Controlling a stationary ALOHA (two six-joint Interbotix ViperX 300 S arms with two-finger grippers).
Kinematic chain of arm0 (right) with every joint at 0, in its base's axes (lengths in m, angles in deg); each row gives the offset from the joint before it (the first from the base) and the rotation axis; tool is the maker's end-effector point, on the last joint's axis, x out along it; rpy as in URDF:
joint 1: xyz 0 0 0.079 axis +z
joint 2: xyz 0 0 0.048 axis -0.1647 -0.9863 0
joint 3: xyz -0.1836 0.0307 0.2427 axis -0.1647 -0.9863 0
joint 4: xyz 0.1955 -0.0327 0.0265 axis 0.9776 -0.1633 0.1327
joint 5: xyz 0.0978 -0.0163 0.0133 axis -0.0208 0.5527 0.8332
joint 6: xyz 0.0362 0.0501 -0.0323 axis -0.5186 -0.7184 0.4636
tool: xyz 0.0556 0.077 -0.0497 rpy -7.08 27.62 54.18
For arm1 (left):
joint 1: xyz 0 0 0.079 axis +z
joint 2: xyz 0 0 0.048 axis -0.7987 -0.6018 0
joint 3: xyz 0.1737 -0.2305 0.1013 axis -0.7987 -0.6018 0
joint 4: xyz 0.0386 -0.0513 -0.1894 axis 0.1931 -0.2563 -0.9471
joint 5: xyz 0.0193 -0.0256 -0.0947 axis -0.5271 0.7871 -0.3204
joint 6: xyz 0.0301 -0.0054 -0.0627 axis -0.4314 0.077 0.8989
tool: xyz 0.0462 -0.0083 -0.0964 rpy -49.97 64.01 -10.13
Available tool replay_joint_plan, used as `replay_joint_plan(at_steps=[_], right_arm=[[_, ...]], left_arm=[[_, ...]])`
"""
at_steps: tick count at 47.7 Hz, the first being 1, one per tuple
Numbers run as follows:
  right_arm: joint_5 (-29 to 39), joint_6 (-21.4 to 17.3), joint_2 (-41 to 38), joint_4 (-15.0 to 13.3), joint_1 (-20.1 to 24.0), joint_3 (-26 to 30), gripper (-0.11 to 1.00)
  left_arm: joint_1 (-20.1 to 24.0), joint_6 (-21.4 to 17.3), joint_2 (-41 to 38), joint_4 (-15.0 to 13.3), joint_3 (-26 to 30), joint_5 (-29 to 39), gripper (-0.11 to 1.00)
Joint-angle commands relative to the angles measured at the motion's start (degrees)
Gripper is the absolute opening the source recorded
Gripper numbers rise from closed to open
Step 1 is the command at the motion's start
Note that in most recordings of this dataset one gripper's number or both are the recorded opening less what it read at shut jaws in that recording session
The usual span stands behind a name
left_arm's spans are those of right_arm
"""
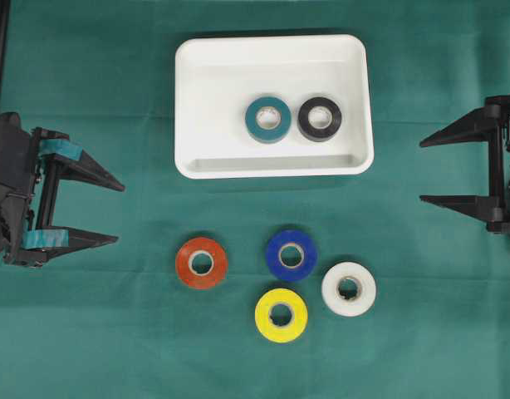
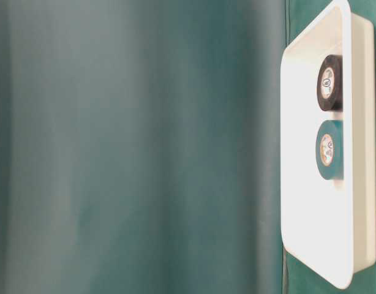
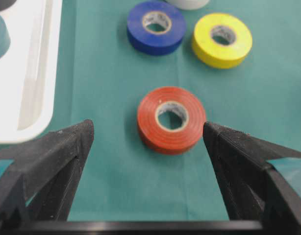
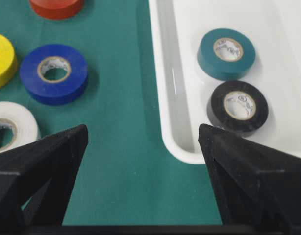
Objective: Pick up the tape from a random location and place it into the white case.
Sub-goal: 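Open the left gripper and start moving it toward the rolls, then reach the left gripper over the blue tape roll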
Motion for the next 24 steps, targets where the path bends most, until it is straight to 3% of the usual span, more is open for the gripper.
replay_joint_plan(at_steps=[1, 9, 24], right_arm=[[-0.53, 0.09, -0.35, 0.0, -0.09, 0.97, 0.89], [-0.62, 0.18, -0.35, 0.0, -0.18, 1.14, 0.89], [-0.7, 0.35, -0.35, 0.0, -0.09, 1.14, 0.89]], left_arm=[[-0.09, -0.09, -0.79, -0.09, 1.05, -2.11, 0.99], [-0.09, -0.09, -4.48, -0.09, 2.2, -5.19, 0.99], [0.79, -0.09, -17.93, -0.09, 10.46, -7.73, 0.99]])
